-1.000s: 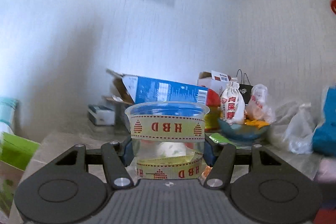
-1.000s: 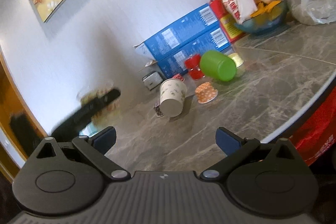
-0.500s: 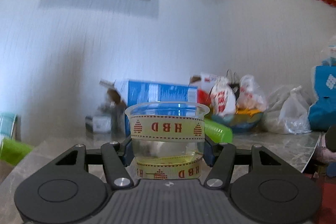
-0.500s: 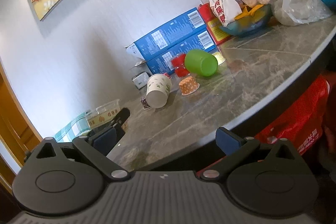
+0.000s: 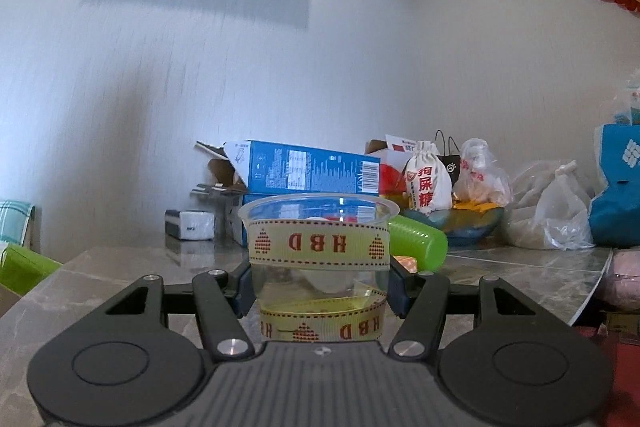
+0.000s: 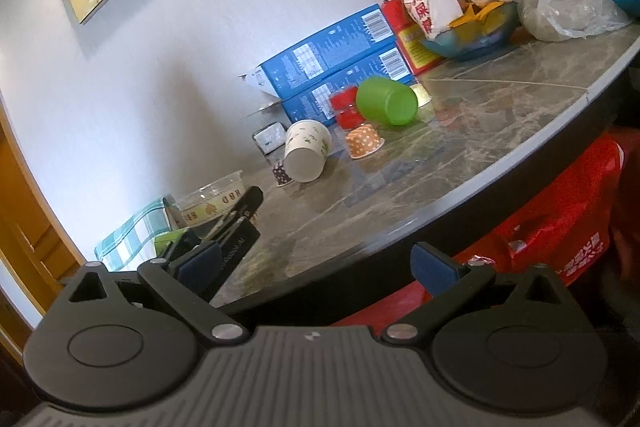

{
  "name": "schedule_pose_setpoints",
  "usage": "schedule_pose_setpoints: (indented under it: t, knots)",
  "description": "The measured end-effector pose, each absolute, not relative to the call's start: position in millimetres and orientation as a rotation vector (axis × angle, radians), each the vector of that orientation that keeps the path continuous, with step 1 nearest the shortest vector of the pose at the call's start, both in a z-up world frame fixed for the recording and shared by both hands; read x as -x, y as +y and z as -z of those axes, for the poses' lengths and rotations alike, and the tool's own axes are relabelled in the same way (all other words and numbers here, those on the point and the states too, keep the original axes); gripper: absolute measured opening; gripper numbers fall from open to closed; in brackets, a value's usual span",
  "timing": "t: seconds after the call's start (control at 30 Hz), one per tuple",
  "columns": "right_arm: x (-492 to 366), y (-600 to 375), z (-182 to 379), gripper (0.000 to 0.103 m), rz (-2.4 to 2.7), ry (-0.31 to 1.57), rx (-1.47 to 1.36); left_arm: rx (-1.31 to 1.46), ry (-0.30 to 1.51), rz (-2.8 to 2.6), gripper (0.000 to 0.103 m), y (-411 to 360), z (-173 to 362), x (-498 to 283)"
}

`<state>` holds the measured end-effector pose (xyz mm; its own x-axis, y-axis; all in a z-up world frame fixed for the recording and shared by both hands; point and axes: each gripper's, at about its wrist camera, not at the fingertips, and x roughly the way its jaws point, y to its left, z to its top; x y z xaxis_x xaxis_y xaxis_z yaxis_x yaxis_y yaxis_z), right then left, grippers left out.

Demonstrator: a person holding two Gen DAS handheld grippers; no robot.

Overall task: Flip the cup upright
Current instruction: 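Carry the clear cup rim-up with the left tool, then lower the clear cup onto the table and open the left tool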

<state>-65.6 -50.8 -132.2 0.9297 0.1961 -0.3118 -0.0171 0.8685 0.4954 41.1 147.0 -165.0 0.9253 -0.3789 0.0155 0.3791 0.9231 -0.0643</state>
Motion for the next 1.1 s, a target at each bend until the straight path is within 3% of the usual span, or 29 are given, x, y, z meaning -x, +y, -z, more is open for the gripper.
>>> schedule_pose_setpoints:
  t: [0.27,0.3,0.37,0.47,0.87,1.1]
  knots:
    - [67,-40,131,0.102,-0.113,0.369,-0.463,0.053,-0.007,0.358,0.069,148,171,-45]
    - [68,-39,130,0.102,-0.111,0.367,-0.459,0.05,0.001,0.362,0.072,148,172,-46]
    - [68,-37,130,0.102,-0.113,0.368,-0.454,0.045,0.002,0.36,0.09,150,171,-45]
    - [70,-35,129,0.102,-0.117,0.363,-0.454,0.023,-0.046,0.372,0.103,153,170,-34]
    - [83,-21,105,0.102,-0.114,0.301,-0.392,0.016,-0.009,0.531,0.103,211,138,14]
    - [91,17,60,0.102,-0.088,0.278,-0.25,0.001,0.299,0.474,0.103,260,66,23]
